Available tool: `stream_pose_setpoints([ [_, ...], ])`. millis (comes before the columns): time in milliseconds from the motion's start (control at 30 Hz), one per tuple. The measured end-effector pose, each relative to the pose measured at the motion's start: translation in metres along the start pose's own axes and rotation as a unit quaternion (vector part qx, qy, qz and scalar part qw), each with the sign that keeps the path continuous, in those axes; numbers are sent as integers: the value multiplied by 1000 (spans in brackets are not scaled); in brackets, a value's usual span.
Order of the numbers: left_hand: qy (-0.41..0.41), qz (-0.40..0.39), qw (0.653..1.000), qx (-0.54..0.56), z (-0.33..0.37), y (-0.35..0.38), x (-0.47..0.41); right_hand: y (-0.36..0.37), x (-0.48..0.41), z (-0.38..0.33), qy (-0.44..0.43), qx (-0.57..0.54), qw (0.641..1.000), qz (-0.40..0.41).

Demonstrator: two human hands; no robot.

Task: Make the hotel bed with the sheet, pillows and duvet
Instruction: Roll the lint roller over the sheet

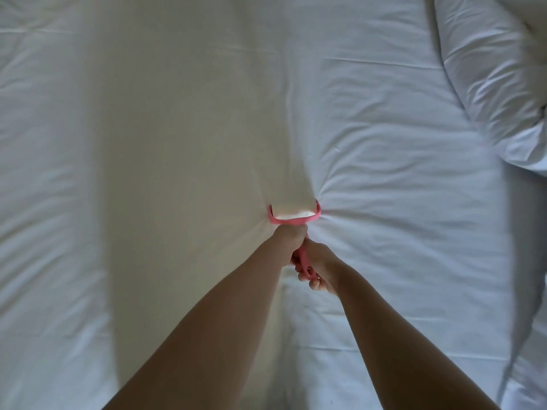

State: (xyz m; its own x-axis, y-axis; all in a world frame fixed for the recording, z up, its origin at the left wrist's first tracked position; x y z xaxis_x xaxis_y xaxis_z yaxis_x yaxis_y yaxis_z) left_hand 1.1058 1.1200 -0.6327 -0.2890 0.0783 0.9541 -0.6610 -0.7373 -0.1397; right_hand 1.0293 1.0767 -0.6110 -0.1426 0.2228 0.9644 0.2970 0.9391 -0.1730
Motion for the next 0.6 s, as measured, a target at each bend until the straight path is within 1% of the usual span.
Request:
stream_pose_setpoints([
  [400,10,11,1000,-9,-72,29,19,6,8,80,-12,-17,1000,-8],
  [600,3,13,1000,-15,-116,42,28,13,17,127,2,-30,999,-13],
])
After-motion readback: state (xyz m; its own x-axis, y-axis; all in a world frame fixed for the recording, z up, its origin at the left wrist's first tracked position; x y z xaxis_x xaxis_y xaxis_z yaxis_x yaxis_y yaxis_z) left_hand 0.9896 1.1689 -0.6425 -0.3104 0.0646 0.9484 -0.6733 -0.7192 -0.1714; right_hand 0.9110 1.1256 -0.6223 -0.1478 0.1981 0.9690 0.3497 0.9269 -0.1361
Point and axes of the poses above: each hand's wrist, its own x-axis away from the middle knuckle, its own y-axis out of the palm, z = x × y, the point moved 10 cm from there along -x, towards the middle knuckle, and after that the axes turned 6 degrees about z, right-handed, at the moved point
